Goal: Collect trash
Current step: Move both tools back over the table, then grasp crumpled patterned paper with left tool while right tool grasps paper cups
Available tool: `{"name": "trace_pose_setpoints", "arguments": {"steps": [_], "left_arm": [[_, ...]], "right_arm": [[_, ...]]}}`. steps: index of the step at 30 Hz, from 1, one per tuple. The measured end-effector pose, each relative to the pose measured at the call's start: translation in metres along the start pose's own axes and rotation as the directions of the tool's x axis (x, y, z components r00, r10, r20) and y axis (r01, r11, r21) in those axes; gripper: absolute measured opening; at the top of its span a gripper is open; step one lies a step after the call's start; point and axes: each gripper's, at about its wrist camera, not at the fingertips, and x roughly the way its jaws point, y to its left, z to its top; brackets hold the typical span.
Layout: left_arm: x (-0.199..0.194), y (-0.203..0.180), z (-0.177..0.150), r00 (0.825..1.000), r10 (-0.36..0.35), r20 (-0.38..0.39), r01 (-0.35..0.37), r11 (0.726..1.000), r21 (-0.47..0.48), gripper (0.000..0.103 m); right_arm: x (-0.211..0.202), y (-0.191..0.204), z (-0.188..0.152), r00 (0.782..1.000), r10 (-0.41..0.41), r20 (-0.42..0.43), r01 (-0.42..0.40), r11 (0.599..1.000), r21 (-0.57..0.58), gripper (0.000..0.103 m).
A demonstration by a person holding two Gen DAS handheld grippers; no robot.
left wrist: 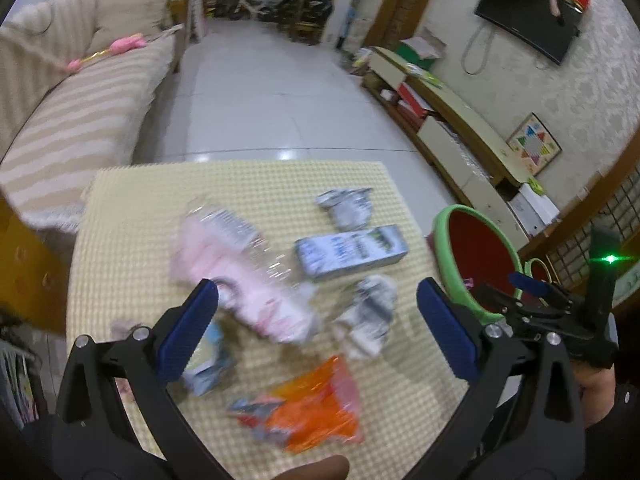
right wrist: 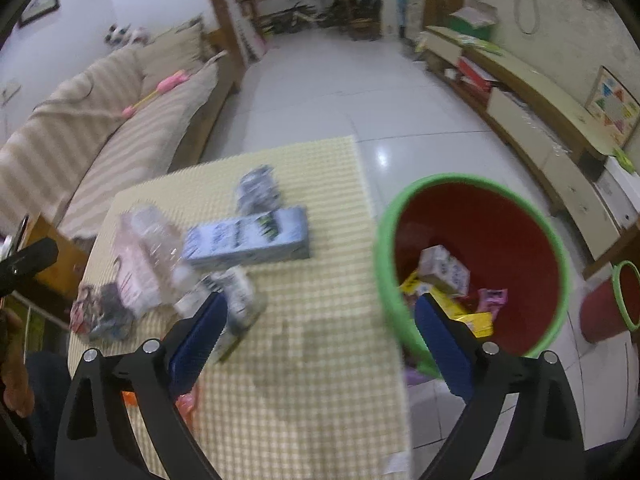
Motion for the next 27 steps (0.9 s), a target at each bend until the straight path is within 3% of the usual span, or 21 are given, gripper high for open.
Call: {"name": "trace_pose_setpoints", "arguments": {"steps": [13, 20, 27], "left_arm": [[-0.012, 0.111, -0.051, 0.991, 0.114, -0.063, -0.124, 0.976, -0.179, 0.097], [-0.006, 0.130, -0.076, 0.988, 0.106, -0.110, -0.126, 0.971, -0.205, 0.097], [0.006, 0.146, -0.079, 0.985, 0.124, -0.122, -0.152, 0.955, -0.256, 0.097]], "right_arm": [[0.047, 0.043, -0.017, 0.989, 0.071, -0.131, -0.068, 0.997, 0.027, 0.091], [0.067, 0.048, -0.020, 0.980, 0.088, -0.181, -0.077, 0.995, 0.065, 0.091], [0.083, 0.047, -0.018, 0.972, 0.101, -0.210, -0.082, 0.992, 0.099, 0.089]]}}
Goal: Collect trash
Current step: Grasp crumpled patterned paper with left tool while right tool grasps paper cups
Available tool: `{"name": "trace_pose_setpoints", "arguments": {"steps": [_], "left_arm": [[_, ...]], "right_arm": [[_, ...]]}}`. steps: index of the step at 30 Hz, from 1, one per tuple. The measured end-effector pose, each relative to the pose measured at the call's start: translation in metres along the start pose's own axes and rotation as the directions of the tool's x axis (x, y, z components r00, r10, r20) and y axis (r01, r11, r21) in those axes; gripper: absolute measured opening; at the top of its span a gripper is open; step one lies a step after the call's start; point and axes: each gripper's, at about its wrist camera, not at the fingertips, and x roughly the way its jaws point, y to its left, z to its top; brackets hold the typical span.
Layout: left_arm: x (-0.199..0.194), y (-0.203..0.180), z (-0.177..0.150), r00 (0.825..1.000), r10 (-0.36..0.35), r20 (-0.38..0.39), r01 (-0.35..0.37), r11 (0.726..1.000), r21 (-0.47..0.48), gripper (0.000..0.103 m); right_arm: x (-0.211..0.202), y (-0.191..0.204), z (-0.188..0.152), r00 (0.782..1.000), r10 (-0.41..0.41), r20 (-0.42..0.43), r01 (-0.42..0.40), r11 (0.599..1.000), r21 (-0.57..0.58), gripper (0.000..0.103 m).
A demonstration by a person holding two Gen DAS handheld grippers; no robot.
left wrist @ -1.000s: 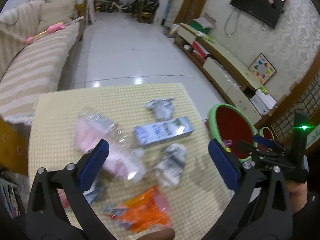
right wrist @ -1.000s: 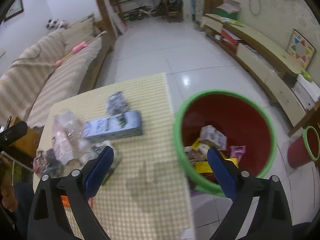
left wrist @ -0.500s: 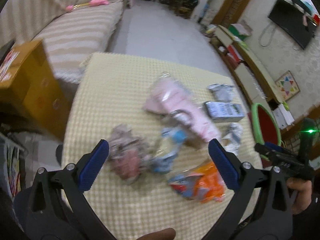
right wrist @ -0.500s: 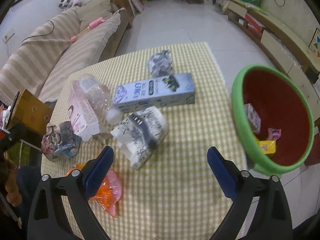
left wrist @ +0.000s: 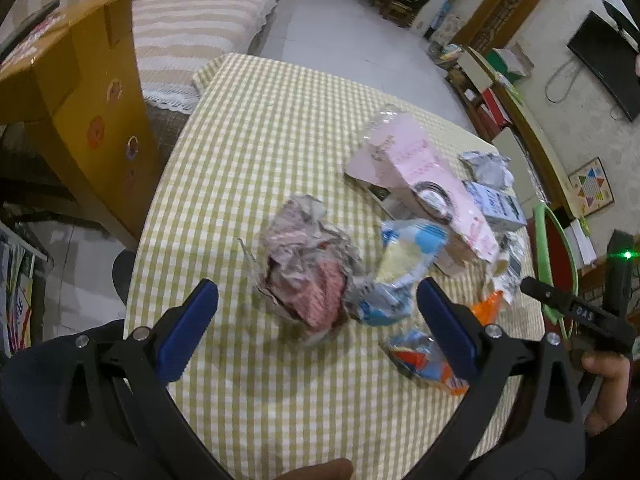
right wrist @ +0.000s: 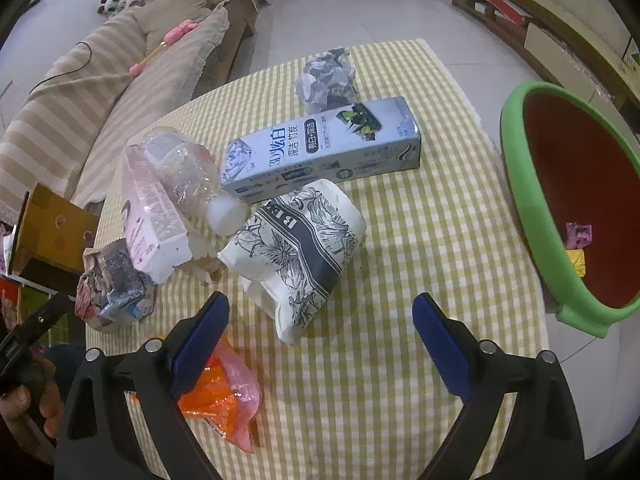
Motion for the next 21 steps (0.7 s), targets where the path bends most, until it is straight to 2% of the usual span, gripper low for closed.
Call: {"name": "trace_pose_setpoints", "arguments": {"steps": [9, 11, 13, 15, 17, 18, 20, 21], "left_arm": [[0.031, 0.008, 0.006, 0.998, 0.027, -0.057, -0.029, 0.999, -0.027, 0.095], [0.036, 0.007, 0.006, 0.997, 0.030, -0.068, -0.031, 0.999, -0.022, 0.087], [0.039, 0.008, 0.006, 0.997, 0.029, -0.071, -0.030, 0.999, -0.022, 0.082], [0.041, 0.007, 0.005, 0.997, 0.021, -0.075, -0.022, 1.000, -0.021, 0.071], [0.044, 0.006, 0.004, 0.997, 0.008, -0.079, -0.009, 1.000, -0.016, 0.062], [0.044, 0.005, 0.004, 0.997, 0.007, -0.079, -0.008, 1.000, -0.009, 0.058], [0.042, 0.003, 0.003, 0.997, 0.008, -0.071, -0.008, 1.000, 0.004, 0.053], [0.041, 0.002, 0.003, 0.998, 0.006, -0.068, -0.006, 1.000, 0.005, 0.050]], "right_arm": [[0.029, 0.000, 0.013, 0.998, 0.018, -0.052, -0.016, 0.999, 0.041, 0.079], [0.034, 0.000, 0.013, 0.998, 0.016, -0.067, -0.014, 0.999, 0.032, 0.068], [0.038, 0.004, 0.014, 0.997, 0.019, -0.074, -0.018, 1.000, 0.024, 0.062], [0.037, 0.005, 0.016, 0.998, 0.024, -0.064, -0.023, 1.000, 0.010, 0.054], [0.038, 0.005, 0.017, 0.997, 0.043, -0.066, -0.042, 0.999, 0.005, 0.041], [0.039, 0.007, 0.018, 0.997, 0.044, -0.064, -0.044, 0.999, 0.001, 0.038], [0.034, 0.006, 0.018, 0.998, 0.042, -0.053, -0.043, 0.999, -0.014, 0.028], [0.033, 0.006, 0.018, 0.998, 0.039, -0.049, -0.040, 0.999, -0.017, 0.027]]}}
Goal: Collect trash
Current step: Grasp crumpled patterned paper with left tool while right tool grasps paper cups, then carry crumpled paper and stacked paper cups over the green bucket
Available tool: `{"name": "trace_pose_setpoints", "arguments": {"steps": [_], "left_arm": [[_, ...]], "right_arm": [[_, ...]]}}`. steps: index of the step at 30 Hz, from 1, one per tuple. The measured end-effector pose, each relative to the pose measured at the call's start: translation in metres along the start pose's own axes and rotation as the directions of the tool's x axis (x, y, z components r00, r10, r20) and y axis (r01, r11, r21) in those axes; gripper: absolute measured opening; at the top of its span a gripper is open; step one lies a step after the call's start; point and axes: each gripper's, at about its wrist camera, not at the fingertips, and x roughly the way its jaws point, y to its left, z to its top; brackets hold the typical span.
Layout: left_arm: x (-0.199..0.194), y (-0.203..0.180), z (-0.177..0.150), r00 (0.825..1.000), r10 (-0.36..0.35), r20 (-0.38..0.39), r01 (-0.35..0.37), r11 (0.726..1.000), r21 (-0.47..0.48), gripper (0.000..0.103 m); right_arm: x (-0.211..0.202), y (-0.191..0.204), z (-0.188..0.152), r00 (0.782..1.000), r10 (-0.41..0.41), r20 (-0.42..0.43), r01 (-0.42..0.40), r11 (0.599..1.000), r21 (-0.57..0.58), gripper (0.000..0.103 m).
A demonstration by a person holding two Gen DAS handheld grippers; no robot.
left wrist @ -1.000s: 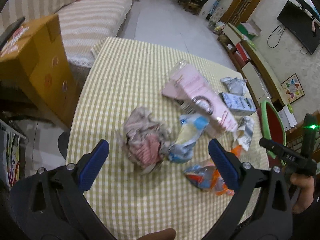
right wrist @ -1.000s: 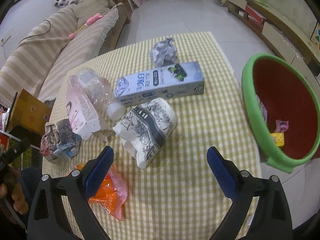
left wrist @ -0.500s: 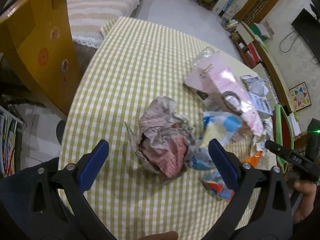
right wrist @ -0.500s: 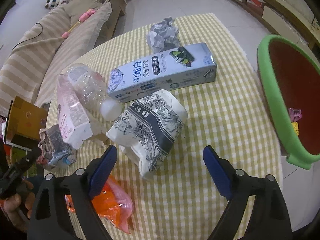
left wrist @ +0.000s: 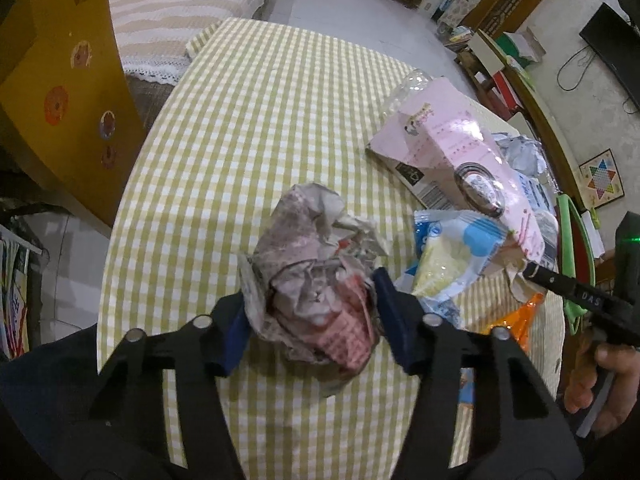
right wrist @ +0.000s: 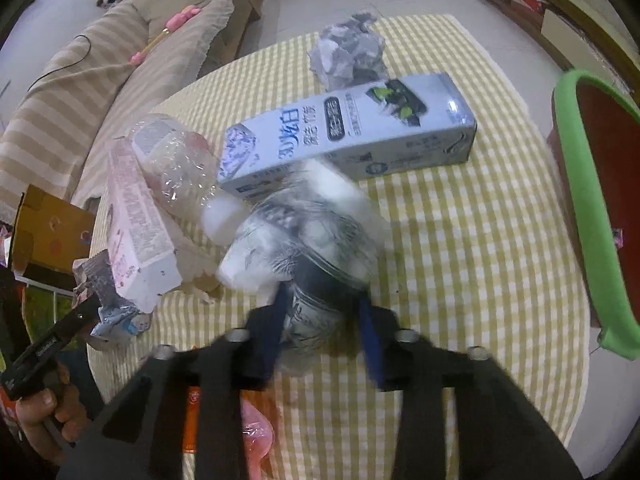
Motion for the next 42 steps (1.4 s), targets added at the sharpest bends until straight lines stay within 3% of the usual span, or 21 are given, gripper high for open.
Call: {"name": "trace_pose_setpoints", "arguments": {"steps": [6, 20, 31, 42], "left_arm": [[-0.010, 0.000, -0.002, 1.000, 0.006, 0.028, -0.006, 1.000, -0.003, 0.045], [-0.070, -0.021, 0.003, 0.989, -0.002, 0.147, -0.004, 0.999, 0.045, 0.044], [-0.089, -0.093, 0.020, 0.981, -0.101, 0.166, 0.071, 0.982, 0.173, 0.044], [-0.077, -0.180, 0.031, 0.969, -0.215, 0.118, 0.171, 0.938, 0.303, 0.044]], "right_arm": [[-0.020, -0.004, -0.005, 1.000, -0.012, 0.026, 0.013, 1.000, -0.006, 0.024], [-0.079, 0.011, -0.014, 0.989, -0.003, 0.151, 0.016, 0.996, -0.088, 0.024], [-0.119, -0.016, -0.008, 0.973, -0.015, 0.231, 0.023, 0.999, -0.034, 0.024], [-0.159, -0.080, -0.007, 0.953, -0.090, 0.291, 0.070, 0.994, 0.078, 0.024]]}}
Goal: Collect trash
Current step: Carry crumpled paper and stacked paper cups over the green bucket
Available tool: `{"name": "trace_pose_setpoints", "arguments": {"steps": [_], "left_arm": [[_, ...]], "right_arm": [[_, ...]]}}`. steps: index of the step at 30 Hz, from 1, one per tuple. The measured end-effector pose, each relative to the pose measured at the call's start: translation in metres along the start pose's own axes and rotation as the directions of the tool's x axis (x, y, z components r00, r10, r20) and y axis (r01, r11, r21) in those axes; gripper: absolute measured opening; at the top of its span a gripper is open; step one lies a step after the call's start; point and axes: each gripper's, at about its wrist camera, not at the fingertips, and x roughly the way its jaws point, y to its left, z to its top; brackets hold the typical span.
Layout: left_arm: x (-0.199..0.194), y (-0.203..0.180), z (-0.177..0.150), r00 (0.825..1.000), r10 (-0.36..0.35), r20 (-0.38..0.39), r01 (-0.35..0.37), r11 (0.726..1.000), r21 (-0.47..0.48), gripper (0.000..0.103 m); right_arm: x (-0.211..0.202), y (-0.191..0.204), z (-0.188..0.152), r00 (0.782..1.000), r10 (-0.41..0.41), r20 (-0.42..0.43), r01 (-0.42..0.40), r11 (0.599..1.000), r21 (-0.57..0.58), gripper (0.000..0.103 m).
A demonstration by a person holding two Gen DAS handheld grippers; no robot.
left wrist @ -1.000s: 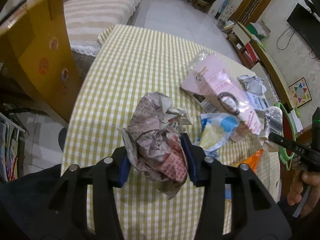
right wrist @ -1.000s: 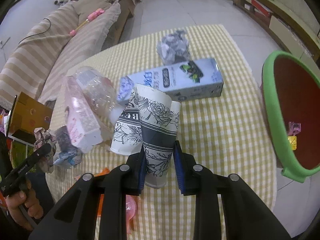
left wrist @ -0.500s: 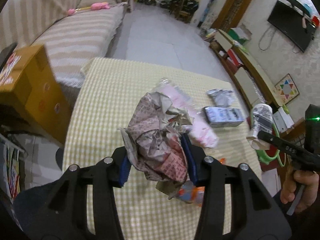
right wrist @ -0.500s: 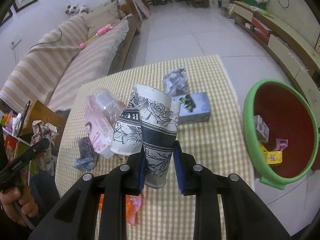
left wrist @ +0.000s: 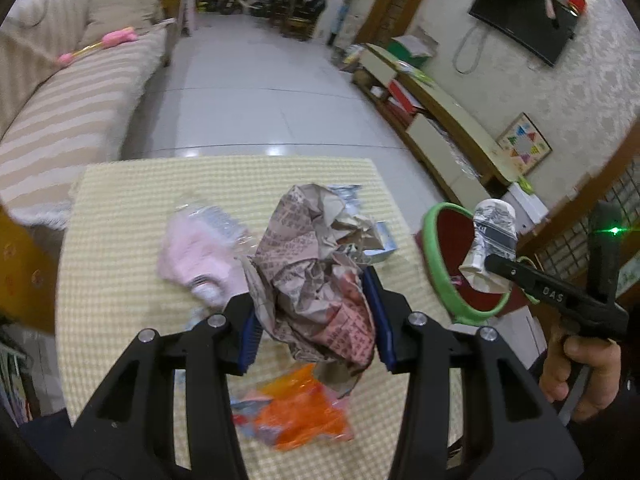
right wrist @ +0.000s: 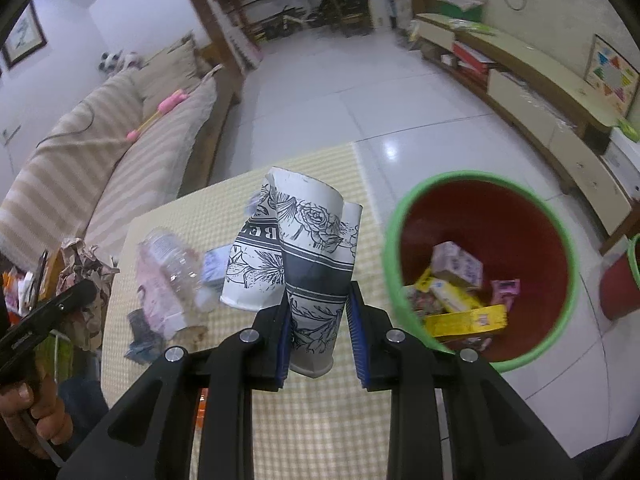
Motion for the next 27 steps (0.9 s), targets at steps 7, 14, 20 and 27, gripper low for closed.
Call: {"name": "trace_pose_setpoints", "arguments": {"steps": [7, 14, 20, 27], "left_arm": [[0.031, -0.065, 0.018, 0.996, -0.084, -0.034, 0.087, 0.991, 0.100, 0.044], [0.064, -0.128, 0.032, 0.983, -0.165, -0.082, 0.177, 0.968, 0.177, 0.044], [0.099, -0.168, 0.037, 0.973, -0.186, -0.138, 0.212, 0.955, 0.210, 0.044], [0.130, -0.194, 0.046, 0.958, -0.206, -0.197, 0.248, 0.945, 0.215, 0.044]], "right_arm": [[-0.019, -0.056, 0.013, 0.997, -0.063, 0.037, 0.060, 0.996, 0.070, 0.024], [-0.033, -0.103, 0.020, 0.990, -0.125, 0.064, 0.115, 0.983, 0.146, 0.024], [-0.026, -0.129, 0.017, 0.984, -0.173, 0.050, 0.160, 0.968, 0.195, 0.024], [-0.014, -0.151, 0.015, 0.983, -0.181, 0.015, 0.171, 0.952, 0.254, 0.024]]}}
